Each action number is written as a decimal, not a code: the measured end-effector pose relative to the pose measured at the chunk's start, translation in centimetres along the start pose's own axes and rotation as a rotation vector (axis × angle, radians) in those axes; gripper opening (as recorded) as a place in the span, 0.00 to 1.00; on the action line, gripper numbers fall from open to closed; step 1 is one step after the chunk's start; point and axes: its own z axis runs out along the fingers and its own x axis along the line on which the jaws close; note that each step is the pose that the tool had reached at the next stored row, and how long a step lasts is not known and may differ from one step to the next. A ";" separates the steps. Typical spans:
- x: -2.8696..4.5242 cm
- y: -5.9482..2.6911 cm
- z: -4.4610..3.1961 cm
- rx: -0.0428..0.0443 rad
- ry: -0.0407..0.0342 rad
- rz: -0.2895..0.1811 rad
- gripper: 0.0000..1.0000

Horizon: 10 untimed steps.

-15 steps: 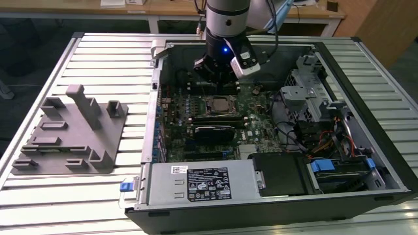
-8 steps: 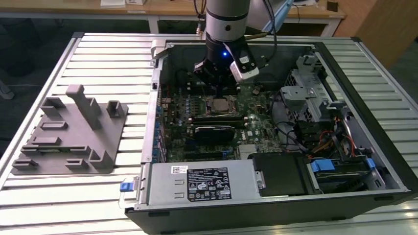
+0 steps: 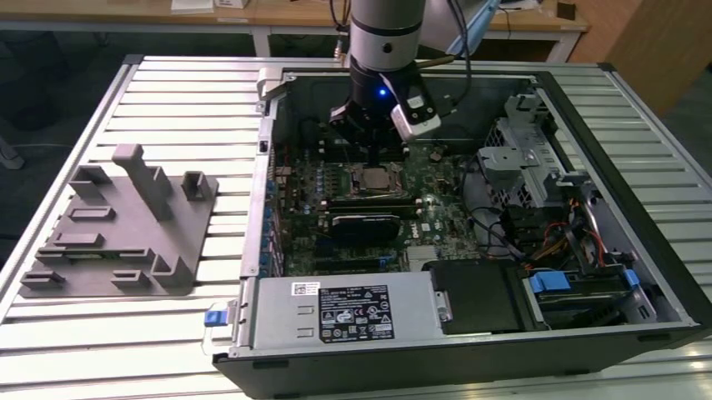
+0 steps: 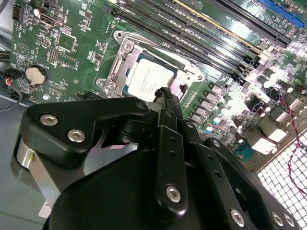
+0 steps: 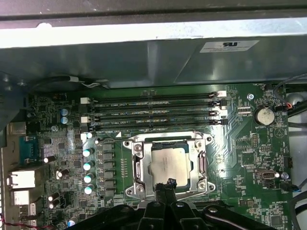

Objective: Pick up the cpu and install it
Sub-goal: 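Close the cpu cover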

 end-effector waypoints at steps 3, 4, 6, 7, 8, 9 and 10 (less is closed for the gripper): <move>0.02 0.00 0.03 0.0000 0.0001 0.000 0.11; 0.02 0.00 0.04 0.0000 0.0001 0.000 0.11; 0.03 0.00 0.05 0.0000 0.0000 0.000 0.11; 0.05 0.00 0.06 0.0000 0.0001 0.000 0.11; 0.06 0.00 0.06 0.0000 0.0000 0.000 0.11; 0.07 0.00 0.06 0.0000 0.0000 0.000 0.11; 0.09 -0.01 0.07 -0.0001 0.0000 0.000 0.11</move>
